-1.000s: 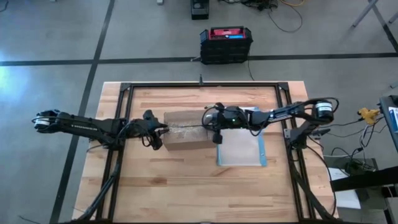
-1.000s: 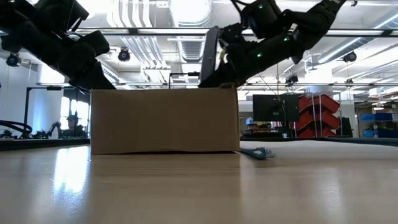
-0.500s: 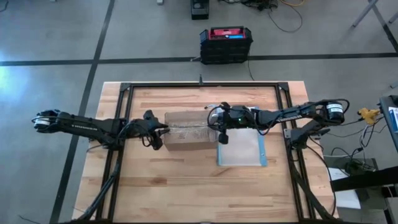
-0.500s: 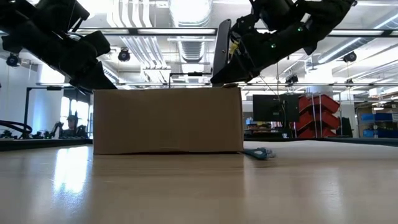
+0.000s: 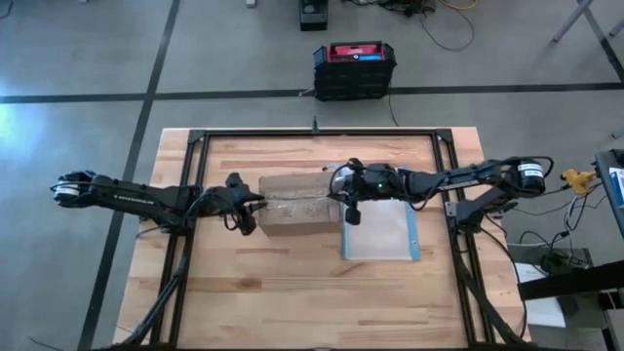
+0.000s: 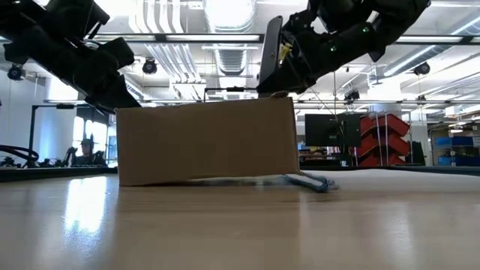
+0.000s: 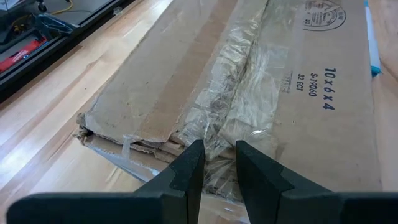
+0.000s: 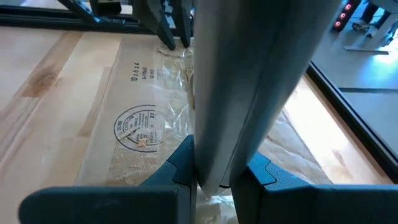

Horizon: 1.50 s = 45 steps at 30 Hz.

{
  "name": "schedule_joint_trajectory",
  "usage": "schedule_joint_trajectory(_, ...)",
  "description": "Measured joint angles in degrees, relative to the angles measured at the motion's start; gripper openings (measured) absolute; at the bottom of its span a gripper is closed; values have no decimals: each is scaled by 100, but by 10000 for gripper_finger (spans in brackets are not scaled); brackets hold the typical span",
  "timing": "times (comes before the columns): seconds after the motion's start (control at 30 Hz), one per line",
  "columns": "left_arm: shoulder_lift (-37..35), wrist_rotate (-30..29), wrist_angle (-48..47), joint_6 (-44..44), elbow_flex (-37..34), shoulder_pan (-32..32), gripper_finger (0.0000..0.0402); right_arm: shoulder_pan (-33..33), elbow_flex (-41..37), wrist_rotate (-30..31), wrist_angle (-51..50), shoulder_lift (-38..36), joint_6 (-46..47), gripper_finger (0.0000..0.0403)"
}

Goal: Unpack boxes
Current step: Open the cardboard box using the silver cutter

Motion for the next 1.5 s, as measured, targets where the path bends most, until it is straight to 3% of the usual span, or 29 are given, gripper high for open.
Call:
schedule_joint_trajectory(0.27, 0, -21, 25, 52, -4, 2, 80, -133, -4, -269, 214, 266, -177, 42)
schedule_joint_trajectory(0.5, 0, -19, 28, 81, -4, 2, 80, -597, -2, -1105, 204, 137, -129, 42)
schedule_joint_trajectory(0.77, -2, -21, 25, 95, -4, 2, 80, -636, -17, -1393, 230, 137, -17, 42)
schedule_joint_trajectory(1.5, 15, -25, 48, 75, -4, 0, 80, -634, -87, -1369, -230, -90, 9, 42)
